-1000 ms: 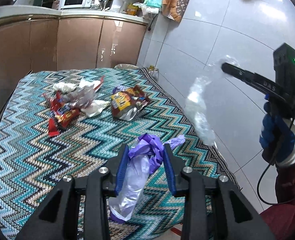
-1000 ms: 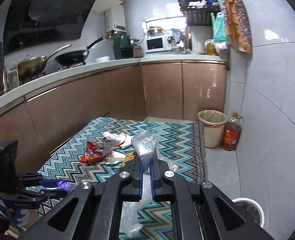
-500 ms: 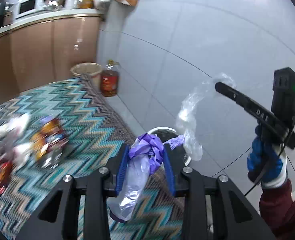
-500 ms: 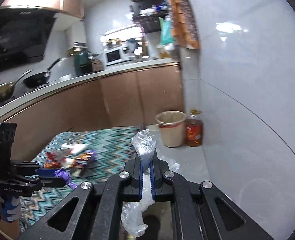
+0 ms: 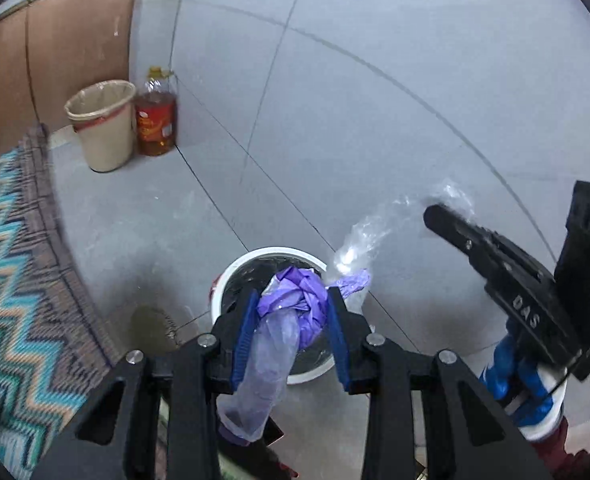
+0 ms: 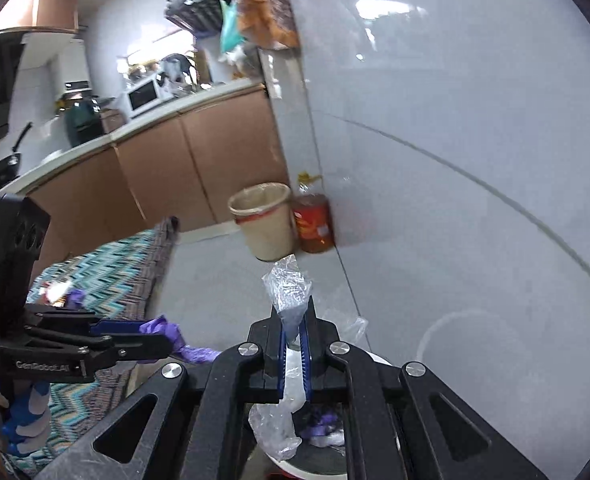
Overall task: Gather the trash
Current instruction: 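Carry both items to the white bin and open both tools to release them, then move both tools back over the table toward the snack wrappers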
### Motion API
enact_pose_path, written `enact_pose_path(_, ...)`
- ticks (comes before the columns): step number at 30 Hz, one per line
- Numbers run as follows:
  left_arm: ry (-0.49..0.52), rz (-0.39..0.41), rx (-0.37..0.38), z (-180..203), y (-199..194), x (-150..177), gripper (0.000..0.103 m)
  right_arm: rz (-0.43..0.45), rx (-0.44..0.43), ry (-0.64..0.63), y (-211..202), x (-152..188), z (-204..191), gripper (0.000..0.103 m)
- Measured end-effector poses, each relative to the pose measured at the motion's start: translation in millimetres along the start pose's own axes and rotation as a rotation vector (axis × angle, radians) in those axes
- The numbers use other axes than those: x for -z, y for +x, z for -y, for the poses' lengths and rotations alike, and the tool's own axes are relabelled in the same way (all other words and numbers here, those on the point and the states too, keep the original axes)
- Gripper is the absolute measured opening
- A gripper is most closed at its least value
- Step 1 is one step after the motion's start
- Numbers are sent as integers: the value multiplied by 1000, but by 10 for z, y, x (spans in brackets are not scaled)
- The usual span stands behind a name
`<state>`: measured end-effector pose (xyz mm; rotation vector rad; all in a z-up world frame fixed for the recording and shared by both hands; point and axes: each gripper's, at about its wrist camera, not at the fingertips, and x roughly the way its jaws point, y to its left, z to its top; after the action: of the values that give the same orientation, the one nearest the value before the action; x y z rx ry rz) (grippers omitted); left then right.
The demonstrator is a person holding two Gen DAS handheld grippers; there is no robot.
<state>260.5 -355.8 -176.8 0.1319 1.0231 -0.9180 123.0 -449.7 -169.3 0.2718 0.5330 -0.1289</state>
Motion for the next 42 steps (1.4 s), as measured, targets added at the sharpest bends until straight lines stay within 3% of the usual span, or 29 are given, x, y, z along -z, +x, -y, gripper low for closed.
enact_pose_path(6, -44, -57, 15, 19, 537, -147, 38, -61, 39, 45, 270, 154, 309, 6)
enact_pose_path(11, -83, -86, 20, -54, 802, -170, 47, -102, 76, 76, 407, 267, 511, 21)
enact_pose_path(20, -90, -76, 34, -122, 761, -142, 47, -119, 99, 90, 363, 346, 513, 31)
enact_pose_path(34, -39, 93, 1, 62, -407, 26, 48, -22, 81, 31, -240, 154, -61, 39)
enact_pose_path(42, -10, 258, -57, 103, -1322, 299, 48, 82, 35, -31, -810, 30, -598, 42)
